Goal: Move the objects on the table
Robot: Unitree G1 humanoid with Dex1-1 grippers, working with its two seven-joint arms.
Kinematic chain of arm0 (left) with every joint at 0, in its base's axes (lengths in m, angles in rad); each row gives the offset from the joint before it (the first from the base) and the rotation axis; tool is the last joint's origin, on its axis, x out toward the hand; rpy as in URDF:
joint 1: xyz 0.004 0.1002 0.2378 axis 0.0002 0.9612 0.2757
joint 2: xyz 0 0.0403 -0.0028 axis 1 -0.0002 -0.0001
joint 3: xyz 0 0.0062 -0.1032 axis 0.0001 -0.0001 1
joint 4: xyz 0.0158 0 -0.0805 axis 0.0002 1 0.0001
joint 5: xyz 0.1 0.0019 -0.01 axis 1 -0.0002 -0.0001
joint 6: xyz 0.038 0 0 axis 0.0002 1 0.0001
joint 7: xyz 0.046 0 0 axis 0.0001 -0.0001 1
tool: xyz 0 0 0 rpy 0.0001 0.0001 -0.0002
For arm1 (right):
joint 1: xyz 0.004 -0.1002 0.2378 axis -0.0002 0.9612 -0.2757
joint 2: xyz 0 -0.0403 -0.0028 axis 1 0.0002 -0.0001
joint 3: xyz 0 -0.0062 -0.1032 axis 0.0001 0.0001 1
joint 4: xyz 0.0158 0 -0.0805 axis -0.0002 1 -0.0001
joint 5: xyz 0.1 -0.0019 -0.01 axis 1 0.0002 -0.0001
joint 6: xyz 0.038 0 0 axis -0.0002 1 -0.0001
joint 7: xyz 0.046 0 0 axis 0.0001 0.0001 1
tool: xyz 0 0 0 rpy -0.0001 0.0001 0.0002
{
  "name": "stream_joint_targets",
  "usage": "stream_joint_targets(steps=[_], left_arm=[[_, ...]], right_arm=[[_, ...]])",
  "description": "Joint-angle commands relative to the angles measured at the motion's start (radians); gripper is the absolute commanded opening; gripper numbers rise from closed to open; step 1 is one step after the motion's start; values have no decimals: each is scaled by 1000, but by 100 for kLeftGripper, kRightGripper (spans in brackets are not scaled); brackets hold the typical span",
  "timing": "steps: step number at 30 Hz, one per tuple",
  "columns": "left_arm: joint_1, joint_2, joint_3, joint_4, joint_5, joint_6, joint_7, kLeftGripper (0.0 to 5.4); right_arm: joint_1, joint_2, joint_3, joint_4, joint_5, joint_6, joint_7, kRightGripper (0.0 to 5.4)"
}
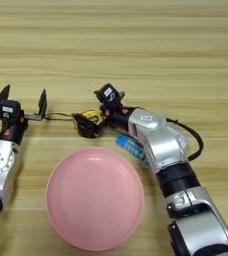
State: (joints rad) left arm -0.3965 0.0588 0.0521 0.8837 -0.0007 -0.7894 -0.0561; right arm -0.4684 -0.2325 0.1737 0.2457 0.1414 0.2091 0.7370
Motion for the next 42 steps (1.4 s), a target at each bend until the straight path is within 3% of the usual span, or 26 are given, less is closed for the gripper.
stream_joint_targets(steps=[1,5,11,23,33,42], left_arm=[[-8,2,-5,3,16,2,4,540],[-9,1,-5,6,16,1,5,540],[-12,3,-4,10,16,1,4,540],[-22,5,-2,26,15,-1,3,540],[-35,8,1,48,12,-4,1,540],[-44,9,4,63,9,-6,-2,540]], right_arm=[[48,-42,-5,-115,46,-35,81,537],[101,-75,-12,-210,93,-75,156,537],[157,-118,-77,-335,180,-86,188,537],[284,-271,-261,-419,265,-96,206,537],[319,-337,-339,-282,245,-132,195,537],[278,-360,-355,-61,207,-196,185,537]])
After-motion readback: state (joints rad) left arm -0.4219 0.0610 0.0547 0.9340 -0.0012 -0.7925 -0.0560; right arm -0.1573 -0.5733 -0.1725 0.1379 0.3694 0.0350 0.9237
